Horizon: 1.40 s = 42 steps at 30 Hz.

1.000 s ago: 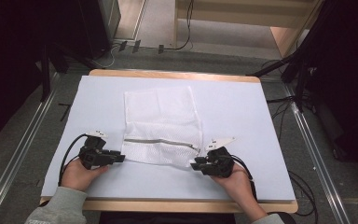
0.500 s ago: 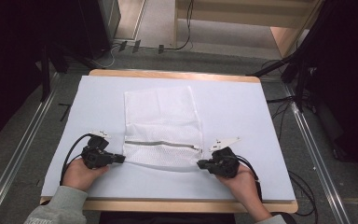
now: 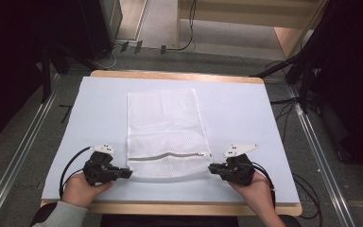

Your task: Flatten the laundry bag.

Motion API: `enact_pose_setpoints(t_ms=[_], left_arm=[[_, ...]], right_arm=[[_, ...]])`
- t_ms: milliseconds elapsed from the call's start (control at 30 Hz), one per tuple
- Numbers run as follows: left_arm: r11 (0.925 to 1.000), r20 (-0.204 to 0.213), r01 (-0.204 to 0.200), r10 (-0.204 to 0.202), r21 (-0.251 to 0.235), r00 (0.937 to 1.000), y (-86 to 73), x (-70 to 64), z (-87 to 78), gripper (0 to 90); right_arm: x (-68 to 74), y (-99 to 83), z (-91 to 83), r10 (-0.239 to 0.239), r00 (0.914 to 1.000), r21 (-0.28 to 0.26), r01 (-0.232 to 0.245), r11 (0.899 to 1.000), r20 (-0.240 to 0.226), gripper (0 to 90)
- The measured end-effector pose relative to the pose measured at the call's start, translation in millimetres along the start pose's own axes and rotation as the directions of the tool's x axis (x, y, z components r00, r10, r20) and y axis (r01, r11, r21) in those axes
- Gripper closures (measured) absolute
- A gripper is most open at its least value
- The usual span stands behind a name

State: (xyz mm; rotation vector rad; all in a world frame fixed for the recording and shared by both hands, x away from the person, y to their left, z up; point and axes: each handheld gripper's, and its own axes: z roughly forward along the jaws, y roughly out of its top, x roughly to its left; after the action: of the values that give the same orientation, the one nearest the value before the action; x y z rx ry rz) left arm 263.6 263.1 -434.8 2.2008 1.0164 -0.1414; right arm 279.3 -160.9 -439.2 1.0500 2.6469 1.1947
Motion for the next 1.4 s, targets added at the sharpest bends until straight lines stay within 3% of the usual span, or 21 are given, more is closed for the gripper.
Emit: enact_pose_setpoints(t_ms=[33, 67, 100, 167, 267, 333, 400, 667, 733, 867, 1000, 1100, 1267, 1400], left_arm=[[1.0000, 0.001, -0.005, 0.005, -0.007, 1.0000, -1.2, -1.9, -0.7, 85.6], [0.9997, 0.003, -0.012, 0.012, -0.021, 0.9999, -2.0, -2.7, -2.5, 76.6], [0.9991, 0.007, -0.009, 0.009, -0.041, 0.9999, -2.2, -2.6, -4.4, 76.6], [0.9962, -0.006, -0.008, 0.008, -0.087, 1.0000, -2.2, -1.6, -9.4, 69.4], [0.9888, -0.024, 0.023, -0.027, -0.148, 0.9994, 0.4, 6.7, -16.1, 65.8], [0.9859, -0.034, 0.054, -0.060, -0.158, 0.9976, 4.5, 13.9, -18.0, 65.3], [0.9840, -0.065, 0.056, -0.067, -0.169, 0.9956, 9.2, 19.0, -19.0, 64.4], [0.9811, -0.149, 0.089, -0.115, -0.172, 0.9822, 32.7, 44.0, -9.8, 59.8], [0.9771, -0.146, 0.114, -0.142, -0.180, 0.9791, 38.3, 53.6, -6.9, 58.6], [0.9696, -0.170, 0.157, -0.190, -0.187, 0.9670, 48.4, 70.9, 0.1, 56.2], [0.9644, -0.182, 0.179, -0.215, -0.195, 0.9595, 57.1, 85.1, 6.2, 56.0], [0.9661, -0.211, 0.181, -0.219, -0.184, 0.9527, 62.5, 92.8, 10.7, 55.9], [0.9648, -0.221, 0.191, -0.229, -0.181, 0.9481, 67.9, 102.3, 17.8, 55.7], [0.9582, -0.204, 0.211, -0.250, -0.193, 0.9467, 70.1, 108.0, 23.1, 57.3]], right_arm=[[-0.4, 0.2, -0.5, -0.006, 1.0000, -0.006, 0.006, 1.000, -0.005, 76.4], [-0.4, 1.1, -3.7, -0.011, 0.9998, -0.035, 0.010, 0.999, -0.016, 71.8], [-0.4, 1.1, -3.7, -0.011, 0.9998, -0.035, 0.010, 0.999, -0.016, 71.8], [-3.3, 3.4, -6.1, -0.008, 0.9998, -0.085, 0.006, 0.996, -0.016, 68.6], [-10.0, 7.6, -4.0, 0.001, 1.0000, -0.118, -0.002, 0.993, -0.008, 66.9], [-12.8, 9.7, -2.9, 0.008, 1.0000, -0.121, -0.008, 0.993, -0.001, 65.9], [-21.7, 16.6, 1.1, 0.019, 0.9998, -0.152, -0.019, 0.988, 0.003, 65.8], [-47.6, 35.0, 22.9, 0.070, 0.9971, -0.141, -0.065, 0.988, 0.031, 65.8], [-54.2, 40.7, 31.1, 0.080, 0.9959, -0.127, -0.074, 0.989, 0.042, 65.5], [-71.5, 52.0, 50.2, 0.108, 0.9921, -0.094, -0.102, 0.990, 0.064, 64.5], [-80.8, 59.1, 58.6, 0.116, 0.9901, -0.086, -0.109, 0.990, 0.079, 63.4], [-89.1, 66.3, 65.9, 0.120, 0.9880, -0.083, -0.112, 0.990, 0.097, 62.4], [-99.4, 72.7, 77.0, 0.129, 0.9832, -0.059, -0.122, 0.991, 0.129, 61.2], [-106.6, 74.2, 81.0, 0.136, 0.9796, -0.073, -0.127, 0.989, 0.148, 60.5]])
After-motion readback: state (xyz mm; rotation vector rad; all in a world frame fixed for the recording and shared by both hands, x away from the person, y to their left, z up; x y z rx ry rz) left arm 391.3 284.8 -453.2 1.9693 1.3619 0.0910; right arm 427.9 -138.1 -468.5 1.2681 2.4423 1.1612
